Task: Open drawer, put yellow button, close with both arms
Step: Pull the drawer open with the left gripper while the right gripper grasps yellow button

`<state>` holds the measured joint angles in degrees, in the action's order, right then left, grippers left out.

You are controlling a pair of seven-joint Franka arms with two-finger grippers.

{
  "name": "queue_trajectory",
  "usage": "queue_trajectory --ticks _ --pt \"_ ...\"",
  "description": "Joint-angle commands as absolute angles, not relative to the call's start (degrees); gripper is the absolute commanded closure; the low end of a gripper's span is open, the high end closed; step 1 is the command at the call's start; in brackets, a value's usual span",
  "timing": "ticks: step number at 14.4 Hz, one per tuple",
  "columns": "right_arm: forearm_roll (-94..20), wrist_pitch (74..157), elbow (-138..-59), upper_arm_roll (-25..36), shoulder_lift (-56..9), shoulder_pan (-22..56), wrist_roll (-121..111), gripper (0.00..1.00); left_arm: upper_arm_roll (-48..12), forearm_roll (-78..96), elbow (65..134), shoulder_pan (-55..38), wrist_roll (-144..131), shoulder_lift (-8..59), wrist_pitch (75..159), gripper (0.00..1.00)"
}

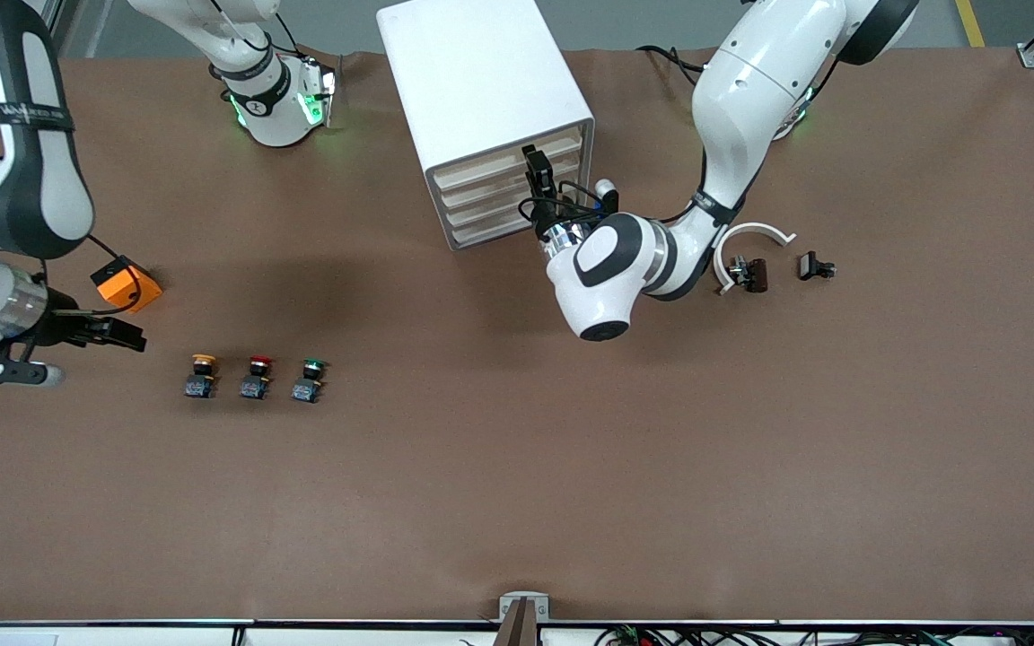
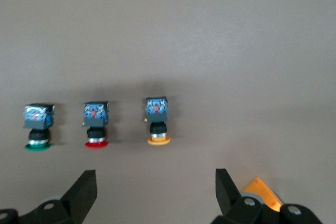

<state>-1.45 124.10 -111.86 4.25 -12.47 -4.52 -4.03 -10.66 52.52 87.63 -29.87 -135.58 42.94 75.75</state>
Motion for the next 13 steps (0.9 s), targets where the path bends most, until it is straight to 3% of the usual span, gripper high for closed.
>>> queue_trajectory --ticks 1,5,6,13 --pt "-2.1 133.3 -116.2 3.9 -14.9 -4.7 -3.7 0.00 -10.6 55.8 86.7 -30.1 -136.0 43.6 74.7 0.67" --pt "-2.4 144.7 -118.5 3.6 -21.8 -4.5 0.4 0.00 -10.5 55.9 86.4 -31.4 -135.9 44.1 74.8 0.97" --pt "-2.5 148.1 -119.8 3.6 -22.6 -4.1 0.5 0.00 -10.5 55.8 86.4 -31.2 -136.0 44.1 74.8 1.00" --pt "-4.0 151.2 -118.9 3.5 -26.4 -2.1 4.0 0.00 -6.4 55.2 85.8 -30.0 -135.2 44.1 75.7 1.00"
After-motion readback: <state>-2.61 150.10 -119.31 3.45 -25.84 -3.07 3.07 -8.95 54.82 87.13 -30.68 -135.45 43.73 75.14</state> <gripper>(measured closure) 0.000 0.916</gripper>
